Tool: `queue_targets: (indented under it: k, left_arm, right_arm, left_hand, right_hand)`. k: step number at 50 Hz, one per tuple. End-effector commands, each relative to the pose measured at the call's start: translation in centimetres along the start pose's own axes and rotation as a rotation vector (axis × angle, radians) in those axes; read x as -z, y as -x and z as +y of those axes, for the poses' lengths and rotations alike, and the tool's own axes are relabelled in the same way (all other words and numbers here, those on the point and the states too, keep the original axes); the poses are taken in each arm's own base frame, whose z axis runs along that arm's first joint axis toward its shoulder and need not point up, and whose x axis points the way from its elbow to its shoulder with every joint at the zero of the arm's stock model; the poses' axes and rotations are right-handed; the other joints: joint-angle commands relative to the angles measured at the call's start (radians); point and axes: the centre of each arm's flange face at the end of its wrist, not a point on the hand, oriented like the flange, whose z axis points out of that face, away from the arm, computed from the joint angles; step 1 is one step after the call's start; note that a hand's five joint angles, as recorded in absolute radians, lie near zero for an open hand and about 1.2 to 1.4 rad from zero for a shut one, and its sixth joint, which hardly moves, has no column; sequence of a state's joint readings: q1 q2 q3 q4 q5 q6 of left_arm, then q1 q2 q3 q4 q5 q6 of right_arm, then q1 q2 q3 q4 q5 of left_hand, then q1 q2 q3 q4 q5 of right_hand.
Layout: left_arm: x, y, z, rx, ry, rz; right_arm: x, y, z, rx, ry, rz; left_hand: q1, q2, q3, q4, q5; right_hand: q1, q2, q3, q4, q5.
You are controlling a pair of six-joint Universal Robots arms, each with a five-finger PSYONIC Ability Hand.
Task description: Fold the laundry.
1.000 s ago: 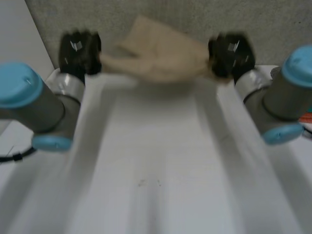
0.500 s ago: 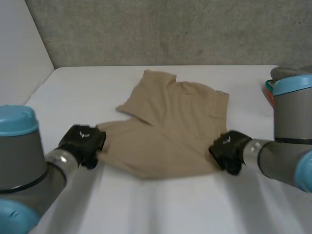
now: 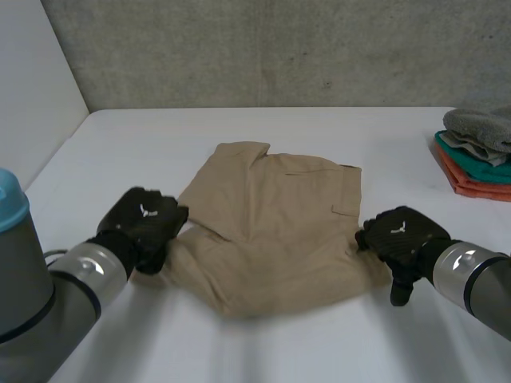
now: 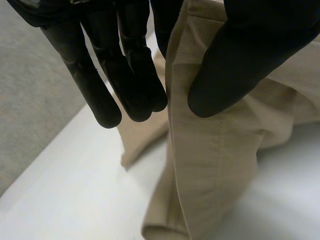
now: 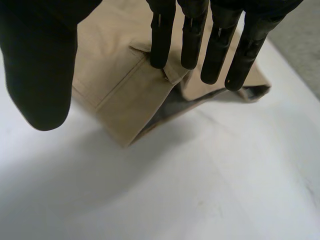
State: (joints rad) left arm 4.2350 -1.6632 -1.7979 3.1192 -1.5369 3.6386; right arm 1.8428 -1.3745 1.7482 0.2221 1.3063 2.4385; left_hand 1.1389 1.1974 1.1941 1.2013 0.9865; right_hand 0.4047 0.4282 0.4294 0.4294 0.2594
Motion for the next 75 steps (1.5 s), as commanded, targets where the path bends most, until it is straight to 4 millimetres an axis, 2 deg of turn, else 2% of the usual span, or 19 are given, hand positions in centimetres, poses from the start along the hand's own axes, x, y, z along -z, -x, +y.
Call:
queue_targets:
  k: [1, 6, 10, 14, 20, 31, 32, 36, 37, 39, 43, 47, 50, 51, 55, 59, 62, 66, 75]
  left_arm:
    - [-2.4, 1.5, -0.9, 0.113, -0.044, -0.047]
    - [-4.6, 3.1, -1.0, 0.182, -0.064, -0.11]
    - [-5.7, 3.4, -0.4, 0.203, -0.035, -0.134]
    - [-6.2, 3.4, 0.2, 0.207, -0.013, -0.146]
    - [-6.8, 3.5, 0.7, 0.21, 0.003, -0.149]
    - [-7.1, 4.0, 1.0, 0.218, 0.013, -0.164]
    - [-7.0, 4.0, 1.1, 0.218, 0.014, -0.163]
    - [-6.9, 3.6, 1.5, 0.217, 0.034, -0.151]
    - [-6.8, 3.4, 1.6, 0.214, 0.04, -0.145]
    - [-6.6, 3.0, 1.7, 0.21, 0.048, -0.131]
    - [-4.9, 1.9, 2.4, 0.195, 0.108, -0.086]
    - [-0.8, 0.7, 2.4, 0.164, 0.178, -0.017]
    - [1.3, -0.1, 3.0, 0.109, 0.241, 0.03]
    - [2.6, -0.8, 3.5, 0.065, 0.285, 0.075]
    - [5.7, -3.0, 4.2, -0.032, 0.343, 0.208]
    - [6.9, -4.3, 4.0, -0.07, 0.326, 0.266]
    - [6.6, -4.3, 3.6, -0.076, 0.301, 0.259]
    - [5.0, -3.8, 2.5, -0.076, 0.231, 0.218]
    - [-2.2, -2.0, -0.1, -0.068, 0.012, 0.007]
  right_arm:
    - [0.9, -0.6, -0.2, -0.108, -0.032, -0.016]
    - [0.9, 0.1, 0.4, -0.181, -0.026, -0.057]
    - [0.4, 0.4, 0.7, -0.236, -0.063, -0.049]
    - [-0.6, 0.5, 1.0, -0.25, -0.111, -0.026]
    - [-3.2, 1.4, 2.9, -0.259, -0.084, -0.042]
    - [-4.2, 2.8, 3.0, -0.219, -0.118, -0.034]
    - [-4.3, 2.8, 3.0, -0.216, -0.121, -0.026]
    - [-4.5, 2.7, 2.9, -0.204, -0.137, 0.006]
    - [-4.4, 2.6, 2.7, -0.194, -0.149, 0.012]
    - [-4.1, 2.3, 2.3, -0.182, -0.163, 0.02]
    - [-2.1, 1.2, 0.8, -0.14, -0.185, 0.057]
    - [0.7, 1.5, 0.2, -0.042, -0.097, 0.007]
    - [2.7, 1.9, 0.6, 0.047, 0.019, -0.064]
    - [3.1, 1.9, 0.8, 0.062, 0.051, -0.078]
    - [4.5, 1.5, 1.9, 0.12, 0.179, -0.153]
    - [4.5, 1.1, 1.8, 0.148, 0.188, -0.164]
    - [3.8, 0.8, 1.6, 0.152, 0.175, -0.148]
    - [2.1, 0.3, 1.8, 0.137, 0.179, -0.146]
    - [-0.3, -1.8, 0.6, 0.075, 0.075, -0.024]
  left_hand:
    - [0.257, 0.199, 0.202, 0.195, 0.235]
    - [0.257, 0.199, 0.202, 0.195, 0.235]
    - [0.257, 0.199, 0.202, 0.195, 0.235]
    - [0.257, 0.199, 0.202, 0.195, 0.235]
    - [0.257, 0.199, 0.202, 0.195, 0.235]
    - [0.257, 0.199, 0.202, 0.195, 0.235]
    - [0.257, 0.199, 0.202, 0.195, 0.235]
    - [0.257, 0.199, 0.202, 0.195, 0.235]
    - [0.257, 0.199, 0.202, 0.195, 0.235]
    - [0.257, 0.199, 0.202, 0.195, 0.235]
    - [0.257, 0.199, 0.202, 0.195, 0.235]
    - [0.257, 0.199, 0.202, 0.195, 0.235]
    - [0.257, 0.199, 0.202, 0.195, 0.235]
    - [0.257, 0.199, 0.202, 0.195, 0.235]
    - [0.257, 0.199, 0.202, 0.195, 0.235]
    - [0.257, 0.199, 0.202, 0.195, 0.235]
    - [0.257, 0.199, 0.202, 0.195, 0.235]
    - [0.257, 0.199, 0.202, 0.195, 0.235]
    - [0.257, 0.199, 0.202, 0.195, 0.235]
  right_hand:
    - [-0.008, -0.032, -0.033, -0.033, -0.038]
    - [-0.026, -0.05, -0.051, -0.051, -0.055]
    - [-0.017, -0.041, -0.042, -0.042, -0.047]
    - [0.003, -0.02, -0.022, -0.022, -0.026]
    - [0.015, -0.008, -0.01, -0.01, -0.014]
    - [0.126, 0.103, 0.102, 0.102, 0.097]
    - [0.164, 0.141, 0.14, 0.14, 0.135]
    - [0.903, 0.879, 0.878, 0.878, 0.874]
    - [0.991, 0.967, 0.966, 0.966, 0.961]
    - [0.992, 0.968, 0.967, 0.967, 0.962]
    - [0.992, 0.968, 0.967, 0.967, 0.962]
    - [0.992, 0.968, 0.967, 0.967, 0.962]
    - [0.992, 0.968, 0.967, 0.967, 0.962]
    - [0.992, 0.968, 0.967, 0.967, 0.962]
    - [0.992, 0.968, 0.967, 0.967, 0.962]
    - [0.992, 0.968, 0.967, 0.967, 0.962]
    - [0.992, 0.968, 0.967, 0.967, 0.962]
    - [0.992, 0.968, 0.967, 0.967, 0.962]
    - [0.992, 0.968, 0.967, 0.967, 0.962]
